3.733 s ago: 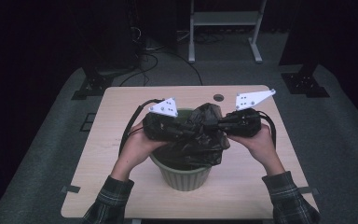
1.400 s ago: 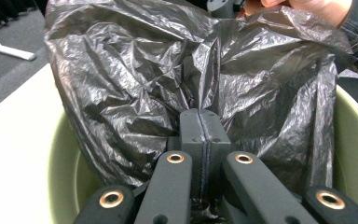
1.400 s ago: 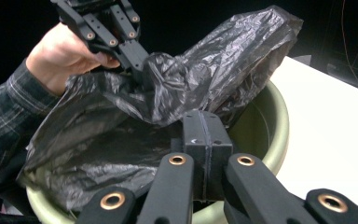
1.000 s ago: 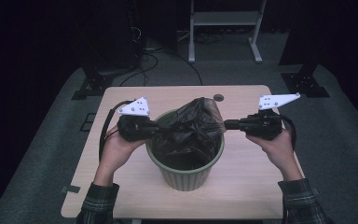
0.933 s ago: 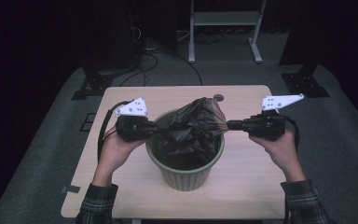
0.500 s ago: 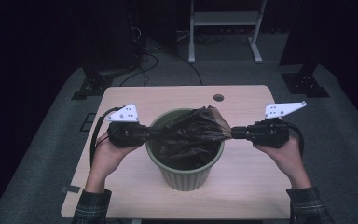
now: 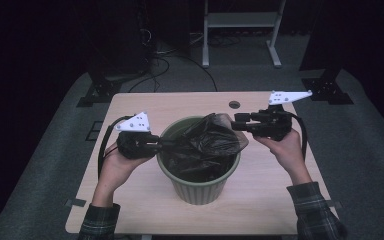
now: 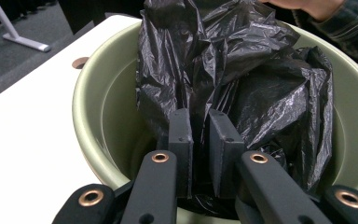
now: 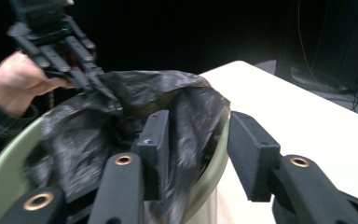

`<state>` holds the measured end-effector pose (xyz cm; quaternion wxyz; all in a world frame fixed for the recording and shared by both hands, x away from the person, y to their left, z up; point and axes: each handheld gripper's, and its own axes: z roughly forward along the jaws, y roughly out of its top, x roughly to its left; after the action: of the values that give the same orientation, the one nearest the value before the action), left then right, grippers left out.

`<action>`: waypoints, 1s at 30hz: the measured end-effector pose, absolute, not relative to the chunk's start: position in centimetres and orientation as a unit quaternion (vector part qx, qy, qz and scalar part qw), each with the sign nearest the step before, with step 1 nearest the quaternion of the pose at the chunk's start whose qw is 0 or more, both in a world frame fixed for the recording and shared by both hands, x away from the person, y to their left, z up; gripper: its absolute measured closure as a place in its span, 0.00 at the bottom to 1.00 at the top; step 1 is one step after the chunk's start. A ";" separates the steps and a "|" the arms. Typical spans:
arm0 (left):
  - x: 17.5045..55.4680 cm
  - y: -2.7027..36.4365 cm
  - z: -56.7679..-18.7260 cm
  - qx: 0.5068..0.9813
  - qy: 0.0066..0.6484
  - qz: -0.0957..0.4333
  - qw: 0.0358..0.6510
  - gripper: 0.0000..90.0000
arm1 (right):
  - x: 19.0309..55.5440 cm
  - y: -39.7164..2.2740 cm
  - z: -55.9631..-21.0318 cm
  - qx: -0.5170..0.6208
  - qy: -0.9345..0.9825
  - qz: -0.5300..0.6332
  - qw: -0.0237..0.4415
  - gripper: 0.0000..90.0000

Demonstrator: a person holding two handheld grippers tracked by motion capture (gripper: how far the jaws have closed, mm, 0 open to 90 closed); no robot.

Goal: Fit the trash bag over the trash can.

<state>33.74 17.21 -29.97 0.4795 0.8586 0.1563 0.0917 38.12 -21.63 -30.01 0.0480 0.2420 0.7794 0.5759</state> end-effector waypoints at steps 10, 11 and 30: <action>33.9 17.8 -29.2 0.849 0.162 0.096 0.493 0.65 | 38.6 -20.3 -30.6 0.224 0.798 0.556 0.061 1.00; 33.9 17.8 -28.8 0.847 0.161 0.096 0.497 0.61 | 38.5 -20.4 -30.5 0.223 0.799 0.556 0.060 1.00; 38.0 10.3 -25.0 0.853 0.141 0.089 0.495 0.52 | 38.4 -20.5 -30.7 0.214 0.800 0.558 0.058 1.00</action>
<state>38.03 10.32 -25.02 0.4950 0.8527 0.1413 0.0887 38.41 -20.53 -30.71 0.0580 0.2142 0.7996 0.5580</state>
